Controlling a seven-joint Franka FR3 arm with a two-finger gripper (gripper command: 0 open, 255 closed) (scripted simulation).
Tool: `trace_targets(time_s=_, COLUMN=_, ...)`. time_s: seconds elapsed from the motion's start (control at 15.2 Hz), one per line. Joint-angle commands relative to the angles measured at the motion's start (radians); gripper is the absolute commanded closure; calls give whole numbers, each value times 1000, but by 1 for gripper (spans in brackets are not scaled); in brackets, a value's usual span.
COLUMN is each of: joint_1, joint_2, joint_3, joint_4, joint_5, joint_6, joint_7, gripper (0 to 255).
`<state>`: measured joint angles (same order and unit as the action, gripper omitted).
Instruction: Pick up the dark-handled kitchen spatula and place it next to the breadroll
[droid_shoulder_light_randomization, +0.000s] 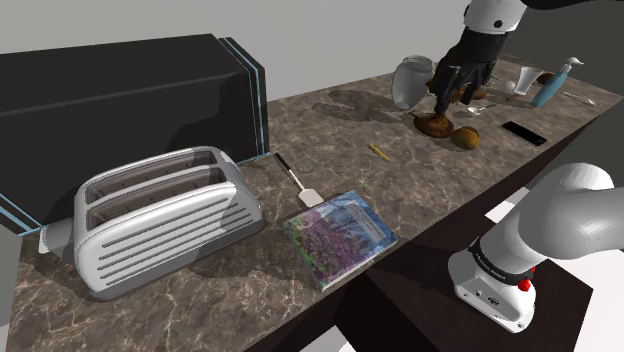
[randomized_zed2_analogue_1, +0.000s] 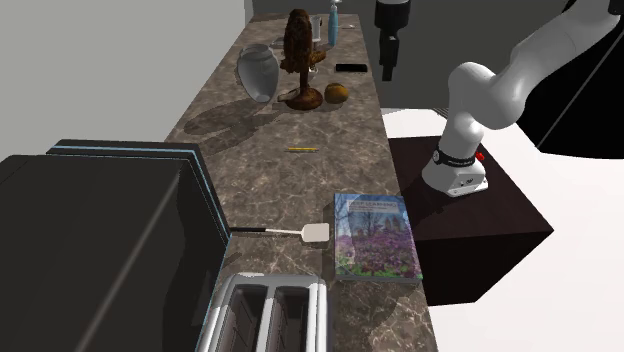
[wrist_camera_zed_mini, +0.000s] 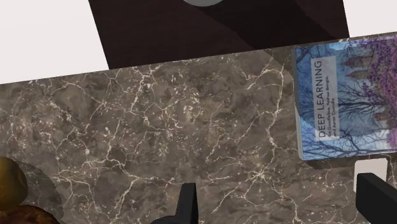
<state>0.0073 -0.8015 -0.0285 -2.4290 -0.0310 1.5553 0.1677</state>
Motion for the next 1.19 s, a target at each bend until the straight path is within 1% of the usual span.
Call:
trace_targets(time_s=0.0, joint_1=0, joint_2=0, joint_3=0, joint_4=0, joint_5=0, joint_6=0, joint_7=0, gripper=0)
trace_targets(time_s=0.33, joint_1=24, joint_2=103, joint_3=46, joint_4=-55, joint_5=35, joint_6=177, joint_7=50, gripper=0)
trace_targets(time_s=0.59, joint_1=42, joint_2=211, joint_3=82, joint_4=-74, joint_5=56, joint_6=318, joint_7=88, gripper=0)
trace_targets(time_s=0.86, joint_1=56, joint_2=338, joint_3=118, joint_4=-68, joint_5=68, joint_6=455, joint_7=127, gripper=0)
trace_targets(time_s=1.12, joint_1=67, joint_2=479, joint_3=153, joint_4=-38, joint_5=68, joint_6=581, joint_7=168, gripper=0)
